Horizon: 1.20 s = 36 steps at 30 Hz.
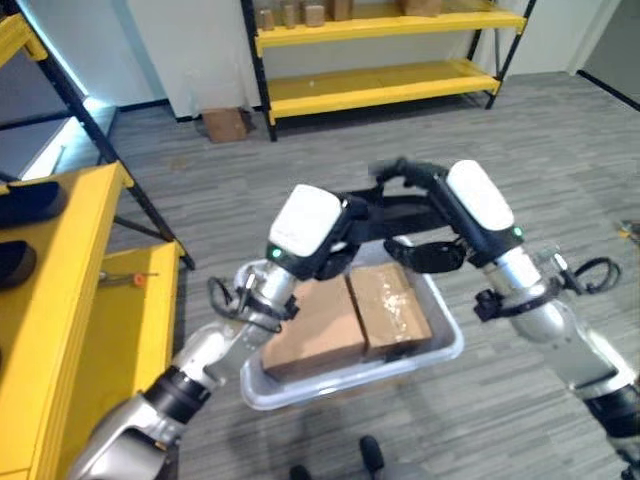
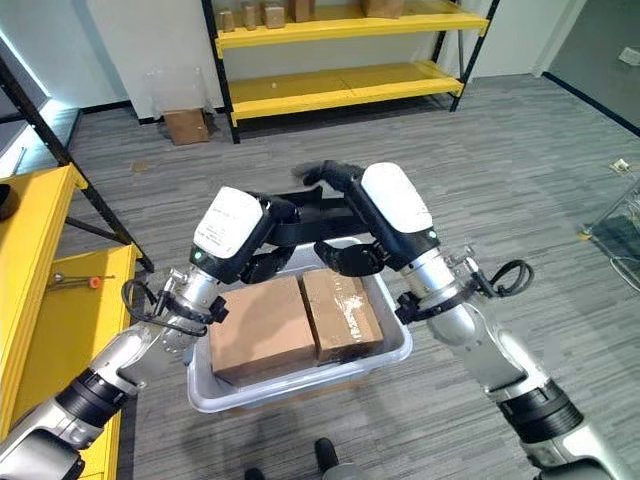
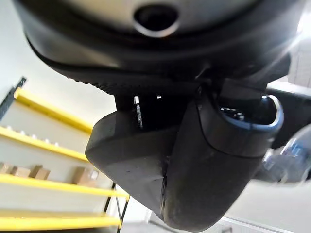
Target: Move parts from the plastic box to the shelf.
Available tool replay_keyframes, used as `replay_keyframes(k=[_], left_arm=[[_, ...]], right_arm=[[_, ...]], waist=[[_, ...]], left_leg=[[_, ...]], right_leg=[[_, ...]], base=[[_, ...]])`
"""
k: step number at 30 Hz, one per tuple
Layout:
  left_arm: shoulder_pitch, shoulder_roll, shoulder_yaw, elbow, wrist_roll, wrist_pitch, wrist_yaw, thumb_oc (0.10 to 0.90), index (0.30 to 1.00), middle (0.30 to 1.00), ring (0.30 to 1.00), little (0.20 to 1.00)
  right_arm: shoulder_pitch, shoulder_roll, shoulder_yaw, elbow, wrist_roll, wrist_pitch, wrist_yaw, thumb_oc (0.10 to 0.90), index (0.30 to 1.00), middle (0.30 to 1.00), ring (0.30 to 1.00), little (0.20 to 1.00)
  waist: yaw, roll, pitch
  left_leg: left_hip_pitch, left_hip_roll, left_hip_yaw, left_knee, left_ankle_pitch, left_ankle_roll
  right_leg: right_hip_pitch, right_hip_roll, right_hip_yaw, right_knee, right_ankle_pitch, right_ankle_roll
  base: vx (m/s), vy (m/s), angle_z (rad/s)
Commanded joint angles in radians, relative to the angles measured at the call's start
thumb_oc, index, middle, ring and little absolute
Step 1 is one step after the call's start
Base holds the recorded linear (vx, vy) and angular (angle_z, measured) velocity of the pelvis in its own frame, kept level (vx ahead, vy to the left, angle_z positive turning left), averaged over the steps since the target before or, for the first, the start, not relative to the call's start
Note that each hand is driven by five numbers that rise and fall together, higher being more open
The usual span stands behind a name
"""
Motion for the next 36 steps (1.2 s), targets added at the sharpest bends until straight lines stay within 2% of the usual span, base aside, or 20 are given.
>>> replay_keyframes(k=[1,5,9,16,21,22,26,28,29,36], left_arm=[[-0.04,-0.007,0.092,-0.037,-0.039,-0.031,0.059,0.4,0.3,0.3,0.3,0.3],[0.038,0.012,0.171,-0.074,-0.046,-0.035,0.063,0.4,0.3,0.3,0.3,0.3],[0.116,0.054,0.263,0.003,-0.086,-0.034,0.09,0.4,0.3,0.3,0.3,0.3],[0.265,0.051,0.414,-0.004,-0.099,-0.021,0.113,0.4,0.3,0.3,0.3,0.3],[0.334,0.047,0.487,-0.035,-0.112,-0.02,0.119,0.4,0.3,0.3,0.3,0.3],[0.368,0.046,0.53,-0.067,-0.117,-0.021,0.123,0.4,0.3,0.3,0.3,0.3],[0.413,0.039,0.576,-0.118,-0.124,-0.022,0.123,0.4,0.3,0.3,0.3,0.3],[0.442,0.034,0.595,-0.138,-0.125,-0.023,0.12,0.4,0.3,0.3,0.3,0.3],[0.443,0.034,0.596,-0.14,-0.126,-0.023,0.119,0.4,0.3,0.3,0.3,0.3],[0.502,0.018,0.644,-0.186,-0.143,-0.022,0.132,0.4,0.3,0.3,0.3,0.3]], right_arm=[[-0.008,-0.009,-0.103,-0.08,0.078,-0.074,-0.039,0.9,1.0,1.0,1.0,1.0],[0.08,0.014,-0.144,-0.093,0.132,-0.077,-0.005,0.9,1.0,1.0,1.0,1.0],[0.128,0.023,-0.179,-0.088,0.172,-0.082,0.008,0.9,1.0,1.0,1.0,1.0],[0.252,0.068,-0.259,-0.121,0.182,-0.097,0.03,0.9,1.0,1.0,1.0,1.0],[0.286,0.075,-0.283,-0.128,0.186,-0.097,0.042,0.9,1.0,1.0,1.0,1.0],[0.302,0.08,-0.296,-0.125,0.19,-0.095,0.046,0.9,1.0,1.0,1.0,1.0],[0.305,0.092,-0.295,-0.119,0.213,-0.094,0.053,0.9,1.0,1.0,1.0,1.0],[0.297,0.092,-0.284,-0.118,0.213,-0.093,0.057,0.9,1.0,1.0,1.0,1.0],[0.297,0.092,-0.284,-0.117,0.213,-0.094,0.058,0.9,1.0,1.0,1.0,1.0],[0.237,0.083,-0.232,-0.112,0.22,-0.091,0.061,0.9,1.0,1.0,1.0,1.0]], waist=[[0.014,0.004,-0.151],[0.0,0.016,-0.147],[-0.013,0.032,-0.149],[-0.031,0.069,-0.14],[-0.028,0.081,-0.131],[-0.018,0.085,-0.125],[0.006,0.081,-0.117],[0.034,0.076,-0.11],[0.032,0.076,-0.11],[0.108,0.072,-0.074]], left_leg=[[0.046,0.062,-0.021,0.003,-0.061,-0.047],[0.052,0.068,-0.008,0.004,-0.059,-0.052],[0.055,0.076,0.007,0.004,-0.053,-0.061],[0.048,0.1,0.006,0.009,-0.034,-0.076],[0.041,0.118,-0.008,0.015,-0.023,-0.084],[0.033,0.131,-0.022,0.023,-0.012,-0.089],[0.018,0.151,-0.055,0.028,0.009,-0.098],[0.007,0.163,-0.082,0.029,0.029,-0.105],[0.006,0.164,-0.084,0.029,0.03,-0.106],[-0.033,0.17,-0.163,0.021,0.083,-0.112]], right_leg=[[-0.023,-0.068,0.0,0.072,-0.07,0.097],[-0.028,-0.057,0.016,0.077,-0.072,0.093],[-0.033,-0.048,0.027,0.08,-0.073,0.09],[-0.046,-0.02,0.03,0.112,-0.1,0.065],[-0.056,0.001,0.016,0.147,-0.123,0.043],[-0.061,0.016,0.007,0.166,-0.139,0.028],[-0.06,0.034,-0.021,0.177,-0.154,0.01],[-0.05,0.043,-0.046,0.175,-0.162,-0.001],[-0.05,0.043,-0.048,0.174,-0.162,-0.002],[-0.046,0.055,-0.103,0.174,-0.176,-0.022]], base=[[-0.01,-0.045,-0.25],[0.0,-0.028,-0.11],[-0.01,-0.046,-0.16],[-0.02,-0.078,-0.07],[-0.02,-0.103,0.0],[-0.03,-0.205,0.03],[-0.02,-0.15,0.13],[-0.02,-0.154,0.3],[-0.02,-0.123,0.27],[-0.05,-0.088,0.31]])
